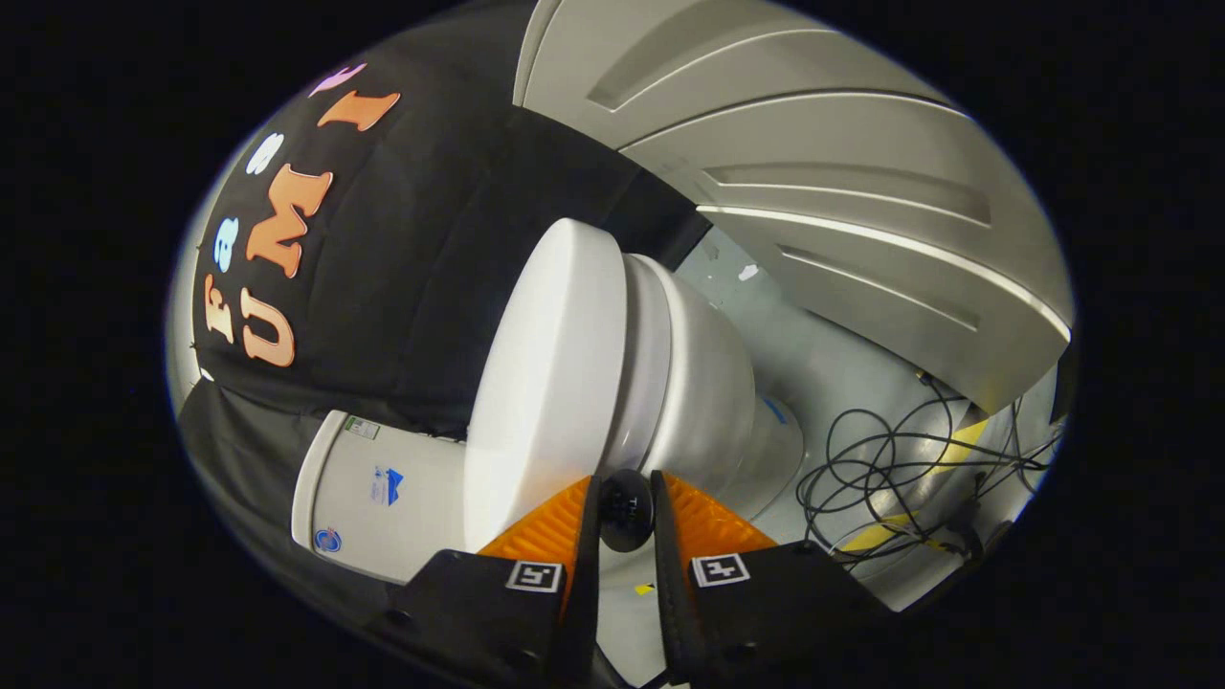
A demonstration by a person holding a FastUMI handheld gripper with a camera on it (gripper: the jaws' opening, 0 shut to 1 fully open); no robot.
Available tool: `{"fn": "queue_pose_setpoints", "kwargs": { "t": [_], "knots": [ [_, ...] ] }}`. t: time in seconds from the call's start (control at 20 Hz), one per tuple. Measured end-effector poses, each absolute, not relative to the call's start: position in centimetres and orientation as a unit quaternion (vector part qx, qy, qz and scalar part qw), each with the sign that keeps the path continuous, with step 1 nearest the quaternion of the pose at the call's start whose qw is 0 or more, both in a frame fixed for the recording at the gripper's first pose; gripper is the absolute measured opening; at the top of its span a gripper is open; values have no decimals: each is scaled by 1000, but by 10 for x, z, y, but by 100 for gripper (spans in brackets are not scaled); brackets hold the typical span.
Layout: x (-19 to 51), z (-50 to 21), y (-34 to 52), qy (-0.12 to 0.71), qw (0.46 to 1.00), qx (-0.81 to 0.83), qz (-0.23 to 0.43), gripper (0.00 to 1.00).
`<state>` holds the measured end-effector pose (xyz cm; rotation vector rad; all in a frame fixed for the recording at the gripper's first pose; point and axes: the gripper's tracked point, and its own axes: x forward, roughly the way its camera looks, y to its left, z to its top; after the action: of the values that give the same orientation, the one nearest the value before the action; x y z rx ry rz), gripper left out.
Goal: Open the toilet lid.
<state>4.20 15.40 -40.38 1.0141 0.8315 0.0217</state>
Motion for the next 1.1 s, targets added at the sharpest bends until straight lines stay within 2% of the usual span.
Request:
{"fn": "queue_pose_setpoints", "kwargs": {
  "t": [0.15, 0.2, 0.3, 0.45, 1.0, 1.1],
  "knots": [
    [41, -397, 154, 378, 777, 503, 15, 30],
    [41, -400, 156, 380, 772, 508, 21, 25],
    [47, -398, 155, 368, 759, 537, 27, 24],
    [43, -393, 156, 361, 753, 549, 36, 8],
    [43, -390, 153, 358, 759, 544, 17, 8],
    [46, -389, 151, 355, 773, 526, 4, 8]
  ]
}}
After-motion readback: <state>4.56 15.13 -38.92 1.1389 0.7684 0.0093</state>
